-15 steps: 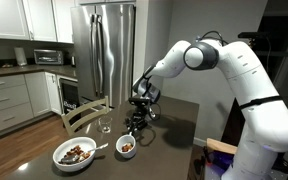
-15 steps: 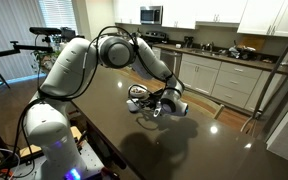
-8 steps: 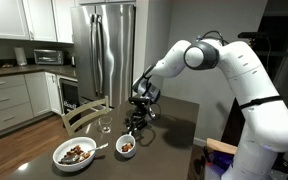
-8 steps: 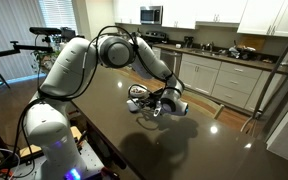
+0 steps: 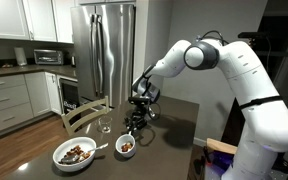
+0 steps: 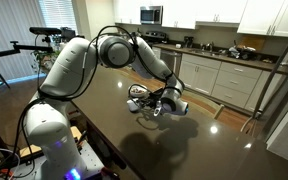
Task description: Slide the white mug to the right, pour the contents in the white mug into the bowl
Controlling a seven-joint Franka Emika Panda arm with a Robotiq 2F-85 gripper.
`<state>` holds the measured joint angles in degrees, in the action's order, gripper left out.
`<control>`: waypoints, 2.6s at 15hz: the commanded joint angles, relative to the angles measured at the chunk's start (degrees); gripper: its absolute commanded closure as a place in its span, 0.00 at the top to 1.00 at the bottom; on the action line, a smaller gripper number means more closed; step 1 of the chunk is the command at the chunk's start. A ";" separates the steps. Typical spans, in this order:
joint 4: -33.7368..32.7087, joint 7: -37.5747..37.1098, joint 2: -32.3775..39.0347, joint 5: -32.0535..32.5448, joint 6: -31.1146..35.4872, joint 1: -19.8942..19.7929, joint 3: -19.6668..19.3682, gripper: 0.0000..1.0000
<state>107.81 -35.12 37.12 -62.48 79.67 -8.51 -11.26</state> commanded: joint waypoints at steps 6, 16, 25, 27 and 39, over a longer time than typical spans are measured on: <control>0.06 0.19 -2.19 0.04 -0.77 0.23 0.18 0.07; -0.27 0.09 -3.66 0.02 -0.86 0.55 0.55 0.07; -0.49 -0.02 -3.86 -0.10 -0.81 0.69 0.79 0.07; -0.79 -0.14 -4.08 -0.04 -0.83 0.73 0.88 0.07; -1.07 0.11 -5.04 0.20 -0.31 1.81 1.59 0.07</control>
<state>106.29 -35.10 34.11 -62.48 79.68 -7.10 -9.77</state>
